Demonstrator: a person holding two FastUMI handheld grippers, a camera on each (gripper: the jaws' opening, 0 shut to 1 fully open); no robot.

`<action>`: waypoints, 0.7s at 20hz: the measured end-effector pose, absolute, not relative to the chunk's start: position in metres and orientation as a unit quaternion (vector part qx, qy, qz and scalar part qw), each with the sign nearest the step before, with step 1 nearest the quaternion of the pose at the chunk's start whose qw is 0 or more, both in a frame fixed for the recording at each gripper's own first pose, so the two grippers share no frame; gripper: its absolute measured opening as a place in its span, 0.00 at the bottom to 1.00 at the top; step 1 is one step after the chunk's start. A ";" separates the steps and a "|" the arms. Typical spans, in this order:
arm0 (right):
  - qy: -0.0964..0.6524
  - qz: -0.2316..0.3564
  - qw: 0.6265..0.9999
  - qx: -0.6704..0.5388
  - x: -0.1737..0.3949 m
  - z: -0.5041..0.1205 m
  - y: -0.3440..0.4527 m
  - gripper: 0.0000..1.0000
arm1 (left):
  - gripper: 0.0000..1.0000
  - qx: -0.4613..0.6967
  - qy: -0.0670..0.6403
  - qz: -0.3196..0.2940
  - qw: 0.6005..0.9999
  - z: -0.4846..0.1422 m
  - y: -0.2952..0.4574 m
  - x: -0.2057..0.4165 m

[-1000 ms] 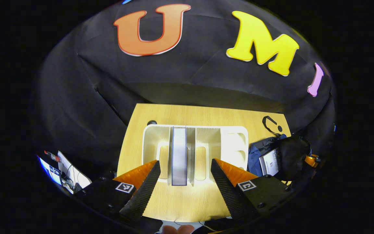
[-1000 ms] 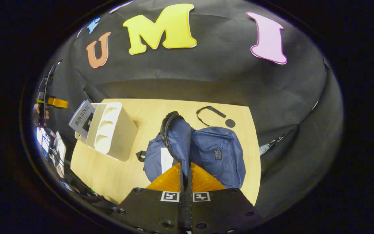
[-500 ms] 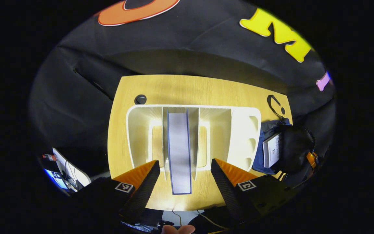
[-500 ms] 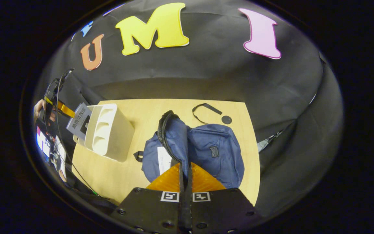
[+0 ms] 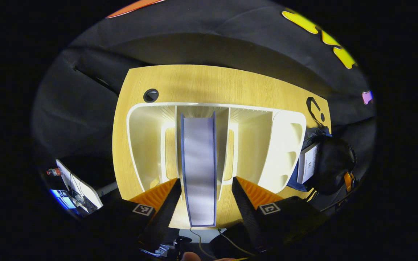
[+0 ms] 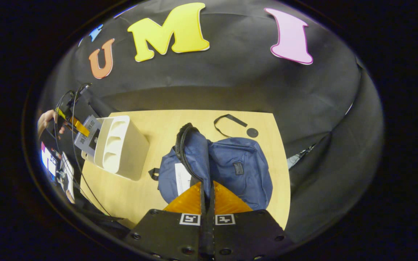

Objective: Open the schoolbag, grab two books from the bookshelf and put them into the schoolbag.

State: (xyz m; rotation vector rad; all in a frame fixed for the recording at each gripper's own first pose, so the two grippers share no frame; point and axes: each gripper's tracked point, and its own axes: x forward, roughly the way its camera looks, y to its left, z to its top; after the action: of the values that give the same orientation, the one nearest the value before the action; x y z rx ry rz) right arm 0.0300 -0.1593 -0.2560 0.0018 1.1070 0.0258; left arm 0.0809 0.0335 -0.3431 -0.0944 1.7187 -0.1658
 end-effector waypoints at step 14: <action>0.523 0.021 0.852 0.007 0.026 -0.259 -0.161 0.00 | 0.43 -0.019 0.784 -0.033 0.620 -0.344 0.045 0.066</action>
State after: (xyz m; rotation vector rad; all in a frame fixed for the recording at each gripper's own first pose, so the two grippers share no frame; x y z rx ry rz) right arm 0.0263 -0.1606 -0.2593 0.0156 1.1001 0.0446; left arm 0.0664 0.0454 -0.3440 -0.0439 1.8027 -0.0750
